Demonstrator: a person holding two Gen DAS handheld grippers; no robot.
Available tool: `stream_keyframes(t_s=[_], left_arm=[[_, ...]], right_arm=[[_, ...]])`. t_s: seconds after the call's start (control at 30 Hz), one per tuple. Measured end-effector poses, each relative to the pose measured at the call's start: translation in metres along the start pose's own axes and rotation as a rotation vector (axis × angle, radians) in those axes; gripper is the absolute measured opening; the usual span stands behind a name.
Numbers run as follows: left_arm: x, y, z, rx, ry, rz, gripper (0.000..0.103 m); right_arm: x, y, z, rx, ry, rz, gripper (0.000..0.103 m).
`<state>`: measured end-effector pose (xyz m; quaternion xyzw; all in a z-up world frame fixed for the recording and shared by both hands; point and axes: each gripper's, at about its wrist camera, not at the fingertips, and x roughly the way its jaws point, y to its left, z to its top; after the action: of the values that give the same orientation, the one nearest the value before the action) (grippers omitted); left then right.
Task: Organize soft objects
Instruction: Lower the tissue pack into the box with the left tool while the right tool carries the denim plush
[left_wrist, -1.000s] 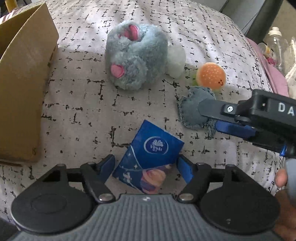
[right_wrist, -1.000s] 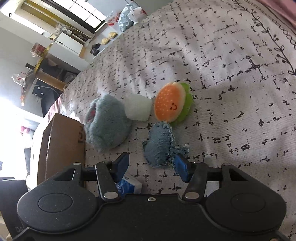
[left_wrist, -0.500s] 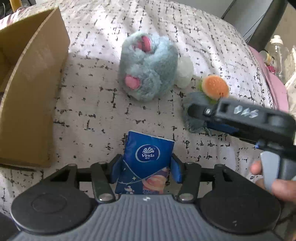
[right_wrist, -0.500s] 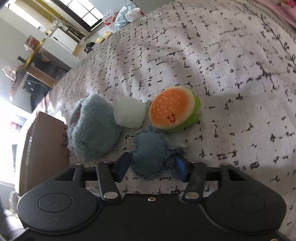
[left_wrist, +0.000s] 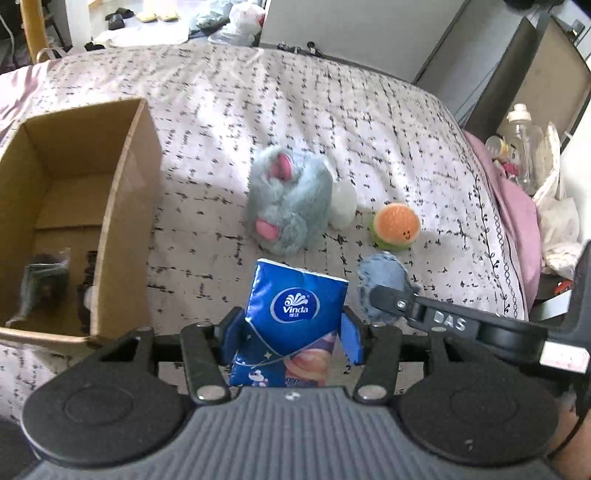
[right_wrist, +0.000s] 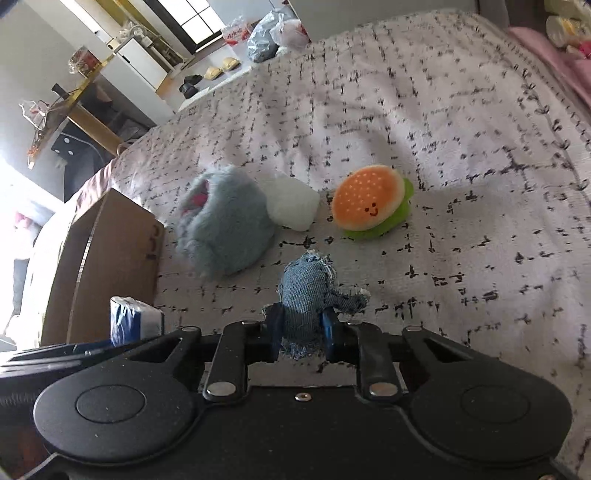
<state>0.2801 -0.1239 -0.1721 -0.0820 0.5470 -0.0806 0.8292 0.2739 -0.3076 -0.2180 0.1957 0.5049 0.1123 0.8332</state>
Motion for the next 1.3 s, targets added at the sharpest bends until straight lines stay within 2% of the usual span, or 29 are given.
stream_keyframes(t_s=[0.27,0.53,1.3], left_arm=[[-0.035,0.015,0.001,-0.021,-0.076,-0.001,0.054],[-0.068,0.034,0.003,-0.036,-0.136,-0.001,0.054],[-0.111,0.113,0.011,-0.149,-0.224,0.03,0.054]], right_arm=[[-0.036,0.03,-0.006,0.008,-0.066,-0.002,0.022],[-0.055,0.065,-0.005,-0.026,-0.115,0.006,0.022],[-0.058,0.14,-0.001,-0.118,-0.153,0.056,0.022]])
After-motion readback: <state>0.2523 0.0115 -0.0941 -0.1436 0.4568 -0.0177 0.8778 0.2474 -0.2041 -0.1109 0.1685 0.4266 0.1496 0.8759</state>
